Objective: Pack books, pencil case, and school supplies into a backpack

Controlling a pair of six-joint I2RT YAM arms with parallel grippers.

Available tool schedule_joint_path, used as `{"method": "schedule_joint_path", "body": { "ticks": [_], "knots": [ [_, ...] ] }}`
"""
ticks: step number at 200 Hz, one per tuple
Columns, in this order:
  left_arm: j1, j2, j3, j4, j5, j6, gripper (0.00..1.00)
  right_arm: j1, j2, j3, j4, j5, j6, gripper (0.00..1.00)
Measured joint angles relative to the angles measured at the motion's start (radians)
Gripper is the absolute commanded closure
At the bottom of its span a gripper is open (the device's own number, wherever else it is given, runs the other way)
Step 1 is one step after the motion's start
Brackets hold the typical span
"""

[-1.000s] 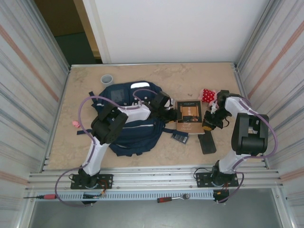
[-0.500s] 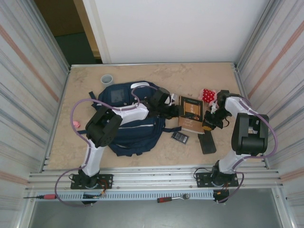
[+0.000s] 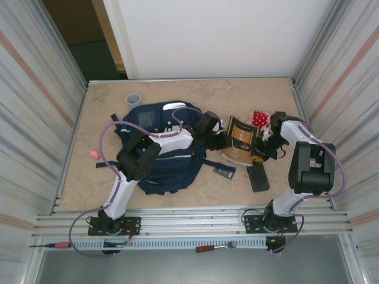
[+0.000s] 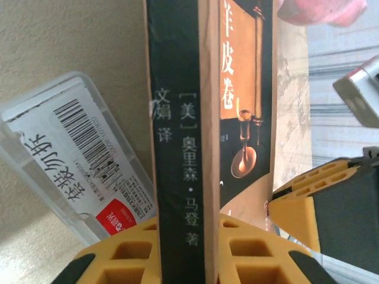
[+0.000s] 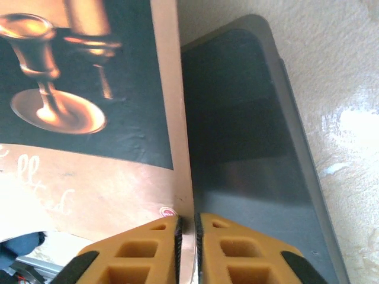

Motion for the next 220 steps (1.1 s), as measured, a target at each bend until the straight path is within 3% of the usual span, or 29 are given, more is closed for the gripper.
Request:
{"method": "schedule_joint_path", "body": {
  "ticks": [31,57,88,115,149,176,220],
  "knots": [
    [-0.014,-0.045,0.004,-0.068,-0.053,0.097,1.0,-0.01,-0.081,0.038,-0.013,-0.023,0.002,0.57],
    [-0.023,-0.165,-0.024,-0.094,-0.091,0.216,1.0,-0.025,-0.211,0.128,-0.022,-0.037,-0.007,0.47],
    [-0.024,-0.418,-0.163,-0.016,-0.095,0.369,1.0,-0.029,-0.418,0.196,0.02,-0.053,-0.022,0.41],
    [-0.013,-0.604,-0.269,0.092,-0.056,0.465,1.0,-0.029,-0.608,0.189,0.128,-0.098,-0.003,0.24],
    [0.026,-0.754,-0.391,0.208,0.045,0.514,1.0,-0.028,-0.848,0.015,0.443,-0.249,0.085,0.02],
    [0.063,-0.826,-0.47,0.266,0.109,0.511,1.0,0.005,-0.935,-0.126,0.649,-0.33,0.169,0.01],
    [0.078,-0.879,-0.52,0.325,0.154,0.47,1.0,0.082,-0.851,-0.142,0.753,-0.42,0.261,0.01]
  ]
}}
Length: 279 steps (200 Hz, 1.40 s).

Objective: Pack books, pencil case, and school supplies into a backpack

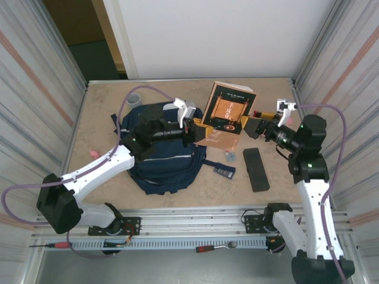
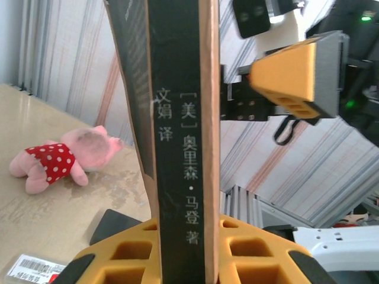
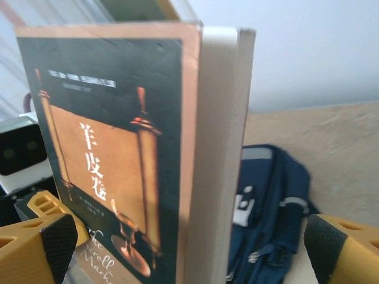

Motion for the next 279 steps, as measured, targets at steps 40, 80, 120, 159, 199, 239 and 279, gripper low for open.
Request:
{"method": "schedule_joint_path", "body": {
  "ticks": [40,80,120,159,199,239,279],
  "knots": [
    [0.01,-0.002,0.0,0.114,0.072,-0.084,1.0,0.101,0.095,-0.029,0.087,-0.087,0.057,0.01],
    [0.035,-0.001,-0.001,0.207,0.089,-0.16,1.0,0.148,0.102,-0.055,0.171,-0.221,0.101,0.01],
    [0.056,-0.001,-0.026,0.193,0.06,-0.168,1.0,0.152,0.028,-0.064,0.211,-0.298,0.119,0.07],
    [0.057,0.0,-0.026,0.188,0.053,-0.168,1.0,0.162,0.033,-0.058,0.246,-0.292,0.143,0.26],
    [0.057,0.011,-0.026,0.19,0.074,-0.168,0.95,0.169,0.092,-0.055,0.268,-0.229,0.185,0.6],
    [0.056,0.003,-0.029,0.1,0.009,-0.097,0.41,0.174,0.086,-0.057,0.186,-0.162,0.108,0.98],
    [0.056,-0.133,-0.031,-0.214,-0.129,0.169,0.22,0.271,0.032,-0.031,-0.179,0.08,-0.279,1.0]
  ]
}}
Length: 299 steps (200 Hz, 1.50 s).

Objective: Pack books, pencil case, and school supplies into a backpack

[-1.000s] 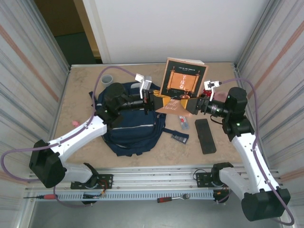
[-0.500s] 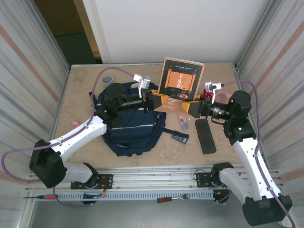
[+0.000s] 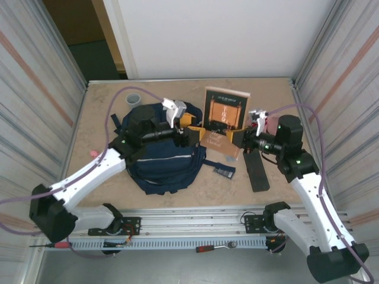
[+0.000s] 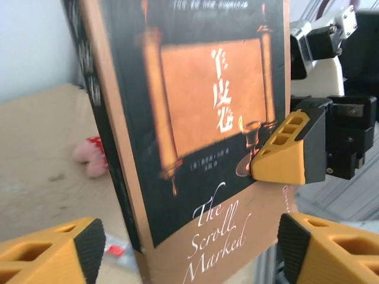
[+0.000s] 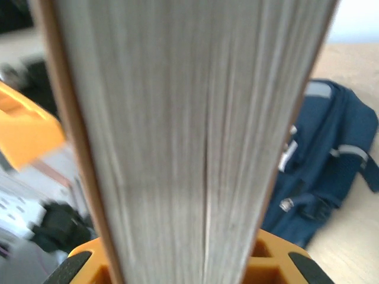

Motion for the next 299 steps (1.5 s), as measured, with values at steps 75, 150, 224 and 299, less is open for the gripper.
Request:
{"method": "schedule_joint_path", "body": {
  "ticks": [75,150,224,299],
  "knots": [
    [-0.021,-0.233,0.02,-0.552,-0.052,0.751,0.1,0.262,-0.01,0.002,-0.322,0.387,-0.74,1.0],
    [-0.148,-0.092,0.007,-0.597,-0.088,0.902,0.15,0.446,0.026,-0.008,-0.34,0.553,-1.014,1.0],
    [-0.148,-0.011,-0.033,-0.386,0.005,0.797,0.99,0.436,0.057,-0.003,-0.32,0.518,-1.001,0.51],
    [0.209,-0.202,-0.221,-0.14,0.319,0.456,1.0,0.039,-0.24,-0.131,0.02,0.336,-0.405,0.05]
  ]
}}
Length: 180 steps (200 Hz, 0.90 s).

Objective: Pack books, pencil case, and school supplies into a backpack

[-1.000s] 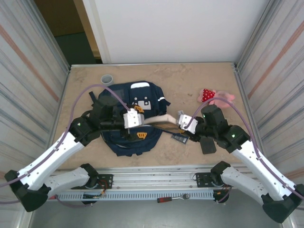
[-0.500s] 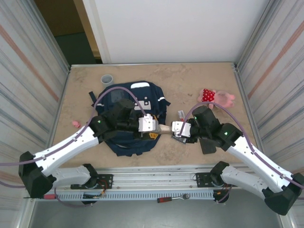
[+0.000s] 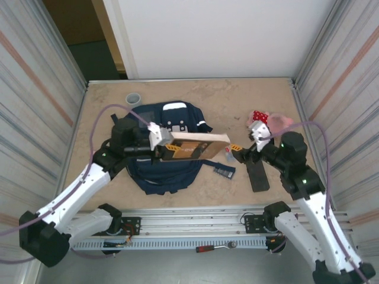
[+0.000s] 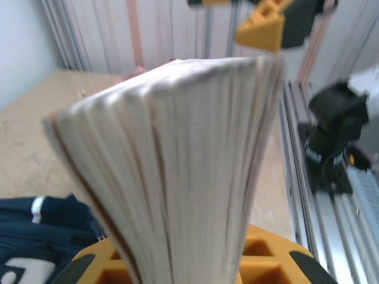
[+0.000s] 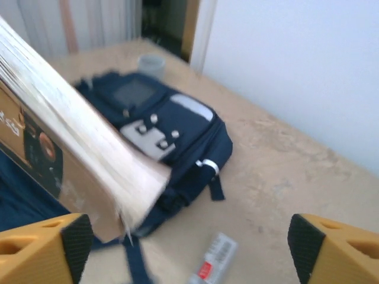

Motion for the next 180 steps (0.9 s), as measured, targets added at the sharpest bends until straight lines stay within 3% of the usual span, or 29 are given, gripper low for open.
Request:
{"method": "schedule_joint_path", "body": {
  "ticks": [27,51,80,114,145,156,170,173,180],
  "knots": [
    [0.039,-0.031,-0.013,0.136,0.074,-0.129,1.0,-0.029,-0.116,-0.144,0.142,-0.062,0.234,0.0],
    [0.039,-0.021,-0.012,0.212,0.147,-0.212,1.0,-0.029,-0.123,-0.218,0.253,-0.132,0.388,0.01],
    [0.039,0.004,-0.012,0.283,0.201,-0.301,0.99,-0.029,-0.061,-0.235,0.39,-0.236,0.509,0.0],
    [0.039,0.009,-0.012,0.353,0.234,-0.372,0.98,-0.017,0.084,-0.216,0.543,-0.434,0.589,0.12],
    [0.039,0.009,-0.012,0.41,0.246,-0.422,0.96,0.014,0.201,-0.157,0.594,-0.605,0.608,0.34],
    [0.039,0.009,-0.012,0.422,0.246,-0.432,0.94,0.019,0.215,-0.144,0.607,-0.641,0.599,0.52],
    [0.039,0.009,-0.012,0.421,0.245,-0.435,0.88,0.02,0.223,-0.129,0.62,-0.676,0.597,0.95],
    [0.039,0.009,-0.012,0.419,0.246,-0.435,0.85,0.02,0.225,-0.126,0.621,-0.682,0.598,1.0],
    [0.038,0.009,-0.012,0.411,0.245,-0.434,0.77,0.018,0.233,-0.116,0.624,-0.702,0.592,1.0]
  ]
}}
